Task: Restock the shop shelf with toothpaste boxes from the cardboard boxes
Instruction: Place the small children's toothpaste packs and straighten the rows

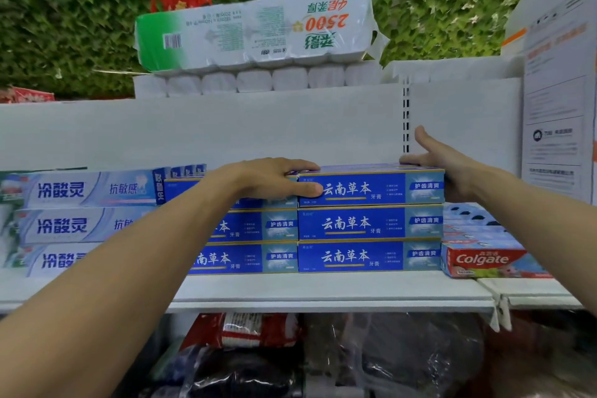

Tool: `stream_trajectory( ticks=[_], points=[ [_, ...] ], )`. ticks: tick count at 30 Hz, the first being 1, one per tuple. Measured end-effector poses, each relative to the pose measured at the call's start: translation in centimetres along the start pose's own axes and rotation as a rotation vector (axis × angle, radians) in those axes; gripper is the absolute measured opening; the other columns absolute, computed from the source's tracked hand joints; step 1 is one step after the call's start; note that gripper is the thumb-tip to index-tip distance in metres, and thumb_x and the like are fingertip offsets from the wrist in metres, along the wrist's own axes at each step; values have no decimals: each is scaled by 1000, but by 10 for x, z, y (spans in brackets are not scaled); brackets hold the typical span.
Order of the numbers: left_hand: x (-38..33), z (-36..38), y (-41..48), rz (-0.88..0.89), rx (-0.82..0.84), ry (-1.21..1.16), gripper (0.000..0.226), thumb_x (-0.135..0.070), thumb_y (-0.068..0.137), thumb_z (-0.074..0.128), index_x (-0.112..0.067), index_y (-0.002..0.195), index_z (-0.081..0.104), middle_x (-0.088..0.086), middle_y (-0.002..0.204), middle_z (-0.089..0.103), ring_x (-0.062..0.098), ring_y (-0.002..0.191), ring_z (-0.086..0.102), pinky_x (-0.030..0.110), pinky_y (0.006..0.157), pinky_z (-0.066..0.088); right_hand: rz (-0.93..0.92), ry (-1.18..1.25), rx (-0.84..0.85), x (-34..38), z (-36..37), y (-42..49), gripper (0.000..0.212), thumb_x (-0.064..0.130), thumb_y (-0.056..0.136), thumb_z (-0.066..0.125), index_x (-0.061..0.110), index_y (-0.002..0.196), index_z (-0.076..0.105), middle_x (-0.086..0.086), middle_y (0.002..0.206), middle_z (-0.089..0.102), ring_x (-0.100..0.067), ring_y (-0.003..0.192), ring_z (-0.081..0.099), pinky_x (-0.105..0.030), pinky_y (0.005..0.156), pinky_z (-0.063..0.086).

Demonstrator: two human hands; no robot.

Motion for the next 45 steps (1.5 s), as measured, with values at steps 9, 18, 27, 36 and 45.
stream_trajectory(
  ticks=[9, 18, 27, 36, 45],
  points=[
    [-2, -1, -3, 10, -11, -4, 67, -72, 76, 55, -52, 137, 37, -15, 122, 61, 11, 103, 64, 42, 102, 46, -43, 133, -28, -4, 3, -24, 82, 77, 84, 26, 9, 127, 47, -5, 79, 74, -23, 86, 68, -38, 73, 49],
    [-5, 1, -11, 29, -55, 95, 96, -74, 52, 71, -51, 137, 34, -18, 114, 64, 6, 90, 66, 37, 93, 51, -198, 158, -282, -2, 19, -41, 92, 74, 88, 17, -1, 129, 52, -18, 103, 70, -24, 78, 66, -43, 88, 53],
    [-8, 1, -15, 43, -168, 210, 84, -66, 69, 71, -47, 141, 32, -16, 118, 63, 9, 93, 63, 32, 89, 49, -224, 223, -396, -25, 19, -48, 68, 70, 92, 16, 17, 119, 49, -3, 94, 69, -21, 80, 68, -39, 77, 56],
    [19, 11, -112, 256, -1131, -57, 35, -43, 89, 63, -26, 118, 57, -7, 105, 60, 10, 92, 56, 34, 77, 49, -789, -177, -745, -6, 32, -117, 26, 36, 97, 41, 16, 110, 51, 2, 107, 49, -10, 94, 46, -26, 82, 37],
    [118, 61, -106, -146, -873, -348, 30, -49, 89, 59, -42, 109, 38, 7, 90, 58, 18, 81, 62, 44, 76, 53, -499, -528, -34, -45, 128, -91, 10, 27, 90, 55, 30, 100, 53, -10, 68, 60, -21, 64, 55, -45, 68, 52]
  ],
)
Point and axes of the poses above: each hand's wrist, its own y-axis towards the middle knuckle, its own z-axis out of the palm, x = y × z, the point moved 6 cm from there along y, towards the middle knuckle
